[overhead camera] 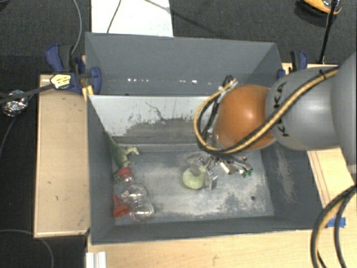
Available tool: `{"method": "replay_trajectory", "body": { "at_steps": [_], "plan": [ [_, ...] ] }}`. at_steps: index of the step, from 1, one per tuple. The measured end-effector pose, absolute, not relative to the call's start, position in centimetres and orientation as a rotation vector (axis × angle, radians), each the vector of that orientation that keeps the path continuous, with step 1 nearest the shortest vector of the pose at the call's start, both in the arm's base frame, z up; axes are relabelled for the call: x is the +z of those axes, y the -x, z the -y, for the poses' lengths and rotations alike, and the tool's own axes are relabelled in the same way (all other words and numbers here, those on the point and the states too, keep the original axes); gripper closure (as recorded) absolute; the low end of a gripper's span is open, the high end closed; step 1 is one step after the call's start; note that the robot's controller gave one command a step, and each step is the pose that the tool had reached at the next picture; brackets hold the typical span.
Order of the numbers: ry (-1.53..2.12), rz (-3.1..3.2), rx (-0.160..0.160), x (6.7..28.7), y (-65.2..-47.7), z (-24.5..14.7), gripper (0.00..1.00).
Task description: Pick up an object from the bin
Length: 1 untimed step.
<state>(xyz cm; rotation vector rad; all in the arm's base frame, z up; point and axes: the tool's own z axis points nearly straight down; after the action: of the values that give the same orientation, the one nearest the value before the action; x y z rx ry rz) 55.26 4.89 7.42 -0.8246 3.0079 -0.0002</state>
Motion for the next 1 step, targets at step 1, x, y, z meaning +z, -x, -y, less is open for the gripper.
{"method": "replay_trajectory", "body": {
  "at_steps": [1],
  "plan": [
    [0.823, -3.008, 0.000, 7.42, -55.26, -4.89, 1.00]
  ]
}}
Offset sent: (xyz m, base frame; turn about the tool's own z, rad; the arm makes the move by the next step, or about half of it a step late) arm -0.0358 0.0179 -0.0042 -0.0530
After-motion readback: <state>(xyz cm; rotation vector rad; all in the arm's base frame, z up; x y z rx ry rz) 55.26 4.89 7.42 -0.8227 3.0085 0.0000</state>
